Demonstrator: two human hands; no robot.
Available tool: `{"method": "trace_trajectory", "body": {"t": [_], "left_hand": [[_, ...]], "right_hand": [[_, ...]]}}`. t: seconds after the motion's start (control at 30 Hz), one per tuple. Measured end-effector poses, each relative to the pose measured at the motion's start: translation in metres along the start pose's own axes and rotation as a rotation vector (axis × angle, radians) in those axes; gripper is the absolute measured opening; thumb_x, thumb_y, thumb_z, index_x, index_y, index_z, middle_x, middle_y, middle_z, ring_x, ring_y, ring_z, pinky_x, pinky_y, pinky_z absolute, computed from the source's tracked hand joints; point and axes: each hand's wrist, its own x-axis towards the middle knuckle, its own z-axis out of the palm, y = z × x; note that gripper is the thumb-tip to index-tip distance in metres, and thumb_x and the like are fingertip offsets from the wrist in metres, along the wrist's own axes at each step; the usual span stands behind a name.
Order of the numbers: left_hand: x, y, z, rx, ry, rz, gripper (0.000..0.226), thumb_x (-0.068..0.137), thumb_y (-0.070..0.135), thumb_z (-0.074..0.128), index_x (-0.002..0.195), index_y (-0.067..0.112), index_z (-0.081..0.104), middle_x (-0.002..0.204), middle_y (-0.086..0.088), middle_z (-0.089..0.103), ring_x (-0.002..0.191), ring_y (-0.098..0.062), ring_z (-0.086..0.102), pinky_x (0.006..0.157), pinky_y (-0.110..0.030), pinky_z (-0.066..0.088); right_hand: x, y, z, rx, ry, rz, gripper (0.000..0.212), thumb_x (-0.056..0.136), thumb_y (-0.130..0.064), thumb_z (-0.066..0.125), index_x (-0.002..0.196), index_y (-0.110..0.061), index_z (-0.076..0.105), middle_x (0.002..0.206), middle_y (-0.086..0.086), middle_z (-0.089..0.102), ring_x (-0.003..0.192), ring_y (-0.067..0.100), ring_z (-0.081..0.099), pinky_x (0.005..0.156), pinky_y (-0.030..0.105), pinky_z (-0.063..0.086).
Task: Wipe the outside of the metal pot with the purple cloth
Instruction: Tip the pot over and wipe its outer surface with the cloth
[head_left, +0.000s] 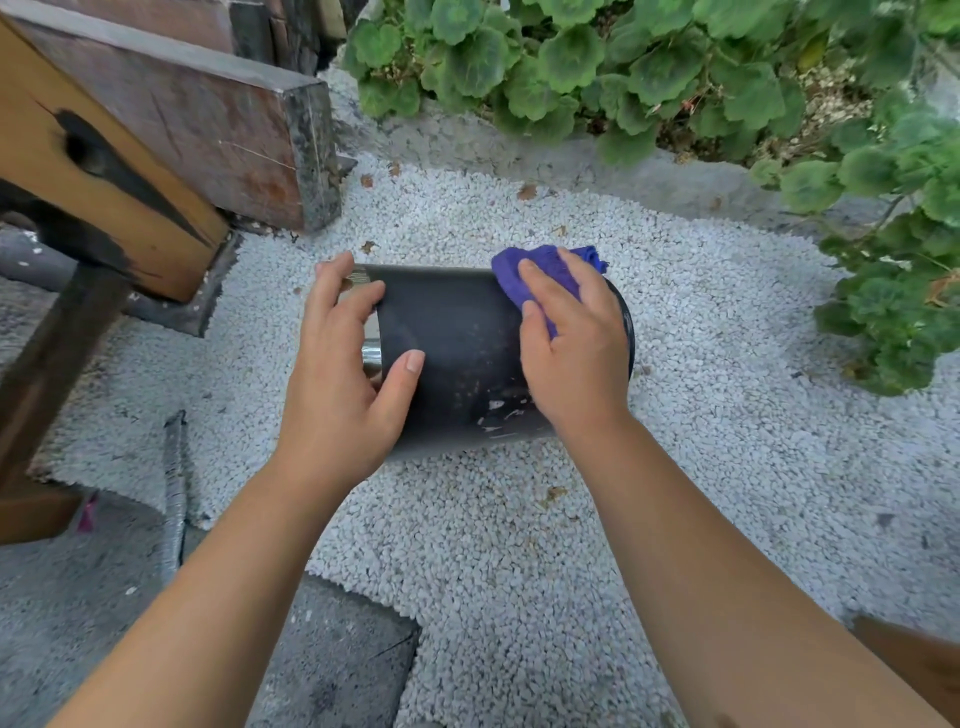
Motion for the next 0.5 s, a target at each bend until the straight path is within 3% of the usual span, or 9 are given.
{"method": "trace_trajectory", "body": {"t": [0.3, 0.5], "left_hand": [[0.01, 0.018, 0.007, -0.026, -0.019, 0.096, 0.055, 0.09, 0.02, 0.065, 0.139, 0.001, 0.045, 0.161, -0.017, 0.023, 0.149, -0.026, 0.021, 0.095, 0.009, 0.018], [0.012, 0.022, 0.008, -0.088, -0.033, 0.109, 0.055, 0.091, 0.018, 0.066, 0.141, 0.009, 0.044, 0.163, -0.005, 0.017, 0.146, 0.002, 0.012, 0.078, 0.001, 0.042]], "right_hand": [[0.003, 0.027, -0.012, -0.002, 0.05, 0.191, 0.035, 0.095, -0.018, 0.054, 0.129, -0.021, 0.063, 0.147, 0.007, 0.046, 0.131, 0.029, 0.044, 0.104, 0.026, 0.029], [0.006, 0.038, -0.02, 0.025, 0.062, 0.313, 0.035, 0.098, -0.017, 0.053, 0.132, -0.02, 0.06, 0.151, 0.002, 0.04, 0.137, 0.026, 0.036, 0.105, 0.027, 0.03]]}}
